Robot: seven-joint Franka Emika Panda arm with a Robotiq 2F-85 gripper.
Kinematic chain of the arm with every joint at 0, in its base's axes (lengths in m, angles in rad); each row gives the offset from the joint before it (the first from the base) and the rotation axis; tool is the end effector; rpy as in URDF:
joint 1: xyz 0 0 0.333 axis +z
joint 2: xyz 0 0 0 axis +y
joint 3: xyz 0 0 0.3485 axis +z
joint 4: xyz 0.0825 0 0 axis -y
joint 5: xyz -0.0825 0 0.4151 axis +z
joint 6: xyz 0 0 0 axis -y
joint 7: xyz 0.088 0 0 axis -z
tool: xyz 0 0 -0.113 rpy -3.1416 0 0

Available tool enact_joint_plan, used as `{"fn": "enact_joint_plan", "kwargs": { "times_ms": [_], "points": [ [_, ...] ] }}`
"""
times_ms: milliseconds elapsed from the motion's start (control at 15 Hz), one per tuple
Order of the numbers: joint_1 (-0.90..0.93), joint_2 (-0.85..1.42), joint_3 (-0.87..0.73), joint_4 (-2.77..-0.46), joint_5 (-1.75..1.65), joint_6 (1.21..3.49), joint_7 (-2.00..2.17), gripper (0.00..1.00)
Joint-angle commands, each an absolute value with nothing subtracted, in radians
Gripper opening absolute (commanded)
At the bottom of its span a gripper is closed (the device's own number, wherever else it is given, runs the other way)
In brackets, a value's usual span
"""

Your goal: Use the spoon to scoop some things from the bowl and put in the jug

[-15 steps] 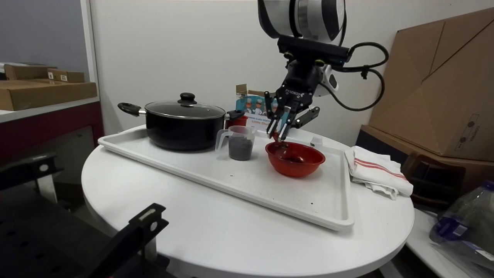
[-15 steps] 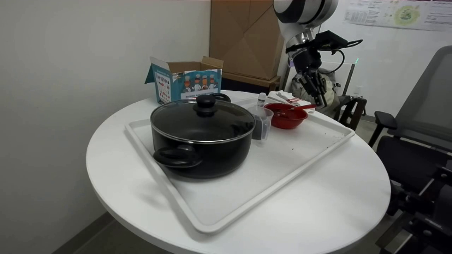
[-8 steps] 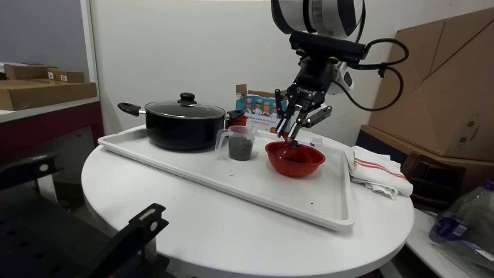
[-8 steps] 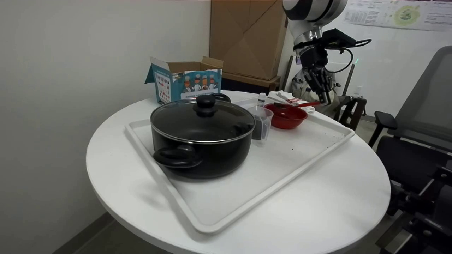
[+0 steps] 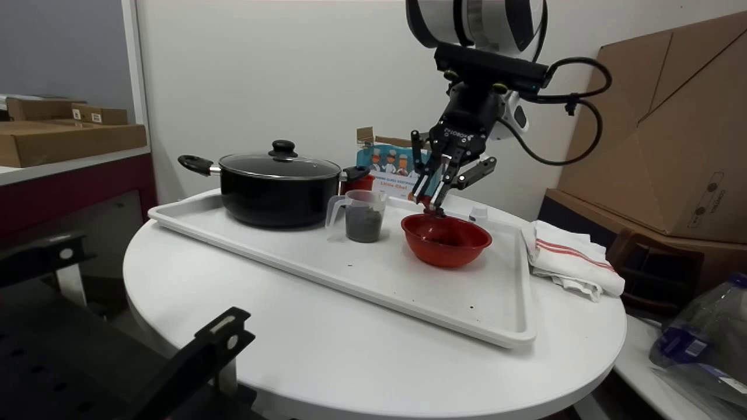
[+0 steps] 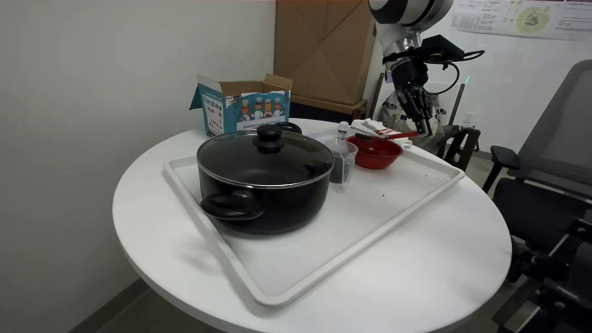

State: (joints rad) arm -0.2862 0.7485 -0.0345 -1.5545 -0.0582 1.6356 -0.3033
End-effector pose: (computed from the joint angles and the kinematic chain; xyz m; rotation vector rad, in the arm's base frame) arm 0.6260 -0.2120 0.1734 -2.8528 -0.0108 0.9775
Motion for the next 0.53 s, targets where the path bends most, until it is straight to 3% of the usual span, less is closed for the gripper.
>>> {"fn": "enact_joint_plan", "kwargs": {
  "times_ms": [0, 467],
  "points": [
    [-0.266, 0.693, -0.027, -1.621, -0.039, 1.665, -0.335, 0.05],
    [-0.223, 0.644, 0.004, -1.658, -0.041, 1.664, -0.35, 0.05]
  ]
}}
